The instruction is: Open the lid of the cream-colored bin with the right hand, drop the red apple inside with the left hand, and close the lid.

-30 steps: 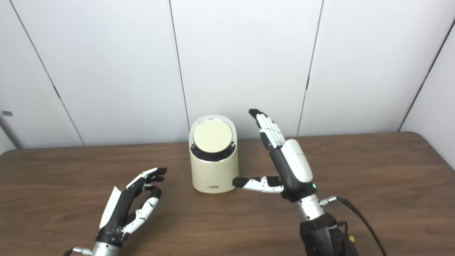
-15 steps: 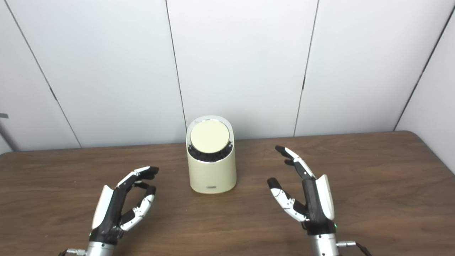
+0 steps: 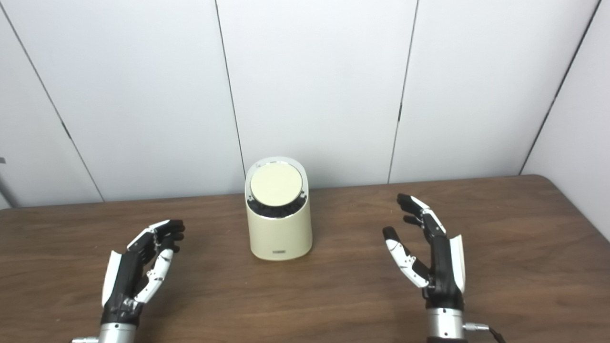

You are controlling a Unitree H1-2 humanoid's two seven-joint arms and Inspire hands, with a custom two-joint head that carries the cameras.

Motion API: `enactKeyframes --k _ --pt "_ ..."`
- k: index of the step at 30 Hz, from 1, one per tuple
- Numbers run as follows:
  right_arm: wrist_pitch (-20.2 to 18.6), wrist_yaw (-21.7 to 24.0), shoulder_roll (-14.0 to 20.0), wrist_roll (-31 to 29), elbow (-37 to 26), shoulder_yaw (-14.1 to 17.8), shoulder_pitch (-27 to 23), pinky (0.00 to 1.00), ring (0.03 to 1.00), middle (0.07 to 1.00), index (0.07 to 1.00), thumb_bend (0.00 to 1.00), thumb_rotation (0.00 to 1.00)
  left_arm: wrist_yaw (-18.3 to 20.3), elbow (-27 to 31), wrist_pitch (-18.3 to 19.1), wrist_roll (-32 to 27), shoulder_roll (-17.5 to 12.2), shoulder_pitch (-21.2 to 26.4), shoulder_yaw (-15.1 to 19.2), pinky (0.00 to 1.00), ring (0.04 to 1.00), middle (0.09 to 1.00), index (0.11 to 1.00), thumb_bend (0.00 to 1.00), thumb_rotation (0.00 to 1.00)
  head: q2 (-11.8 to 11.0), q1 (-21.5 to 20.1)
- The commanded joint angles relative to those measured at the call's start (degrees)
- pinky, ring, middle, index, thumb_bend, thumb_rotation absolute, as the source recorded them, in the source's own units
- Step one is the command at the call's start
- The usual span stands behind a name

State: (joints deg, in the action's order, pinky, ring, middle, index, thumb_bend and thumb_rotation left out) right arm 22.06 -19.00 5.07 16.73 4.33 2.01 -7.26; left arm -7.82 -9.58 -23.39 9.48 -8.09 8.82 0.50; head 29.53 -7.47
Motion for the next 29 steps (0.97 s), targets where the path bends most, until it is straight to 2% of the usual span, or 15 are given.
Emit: enactKeyframes --k 1,7,11,14,15,17,24,27,29 --pt "0.07 0.42 -2.33 -0.21 1.83 -0.93 1.31 0.69 0.761 0.757 0.738 0.23 0.48 0.90 -1.50 -0.44 -1.40 0.71 0.09 -0.11 0.62 0.704 0.732 0.745 0.25 0.58 0.00 -0.16" --pt "-0.13 0.82 -2.67 -0.73 1.90 -0.70 1.02 0.68 0.754 0.751 0.731 0.21 0.45 2.50 -2.12 -0.32 -4.42 1.13 0.30 0.48 0.62 0.702 0.726 0.735 0.23 0.57 0.56 -0.25" --pt "-0.24 0.68 -2.43 0.12 1.96 -0.63 0.77 0.67 0.752 0.748 0.728 0.20 0.44 2.54 -1.84 -0.09 -4.30 1.47 0.42 0.80 0.62 0.700 0.722 0.729 0.24 0.58 1.76 -0.01" --pt "-1.34 1.91 -2.44 -1.38 1.35 -0.74 0.99 0.68 0.758 0.755 0.735 0.18 0.44 3.16 -1.52 -0.03 -4.33 1.50 0.31 0.88 0.62 0.699 0.724 0.727 0.23 0.58 1.95 0.10" --pt "-1.71 2.22 -2.46 -1.56 0.95 -0.79 1.16 0.69 0.764 0.762 0.740 0.19 0.49 3.30 -1.20 0.10 -4.18 1.50 0.19 0.90 0.61 0.697 0.725 0.731 0.22 0.59 2.12 0.09" --pt "-2.22 2.37 -2.50 -1.11 0.16 -0.83 1.46 0.68 0.761 0.760 0.740 0.19 0.51 3.29 -0.78 0.30 -3.88 1.57 0.00 1.02 0.61 0.694 0.726 0.733 0.22 0.59 2.25 0.20" --pt "-4.64 3.23 -2.74 -0.35 -2.10 -0.88 1.97 0.67 0.754 0.750 0.732 0.19 0.39 3.82 -0.18 0.36 -5.16 2.20 -0.30 1.73 0.62 0.693 0.728 0.726 0.23 0.53 2.68 0.15" --pt "-6.08 3.82 -2.76 0.20 -2.55 -0.95 1.98 0.67 0.751 0.748 0.731 0.20 0.42 4.04 0.36 1.28 -4.87 2.20 -0.37 1.80 0.61 0.691 0.726 0.725 0.22 0.52 2.83 0.17" --pt "-8.66 4.88 -2.70 0.20 -3.24 -1.16 1.96 0.67 0.750 0.751 0.738 0.21 0.50 3.95 0.14 1.84 -4.19 2.06 -0.15 1.76 0.61 0.686 0.723 0.726 0.22 0.53 2.87 0.34"
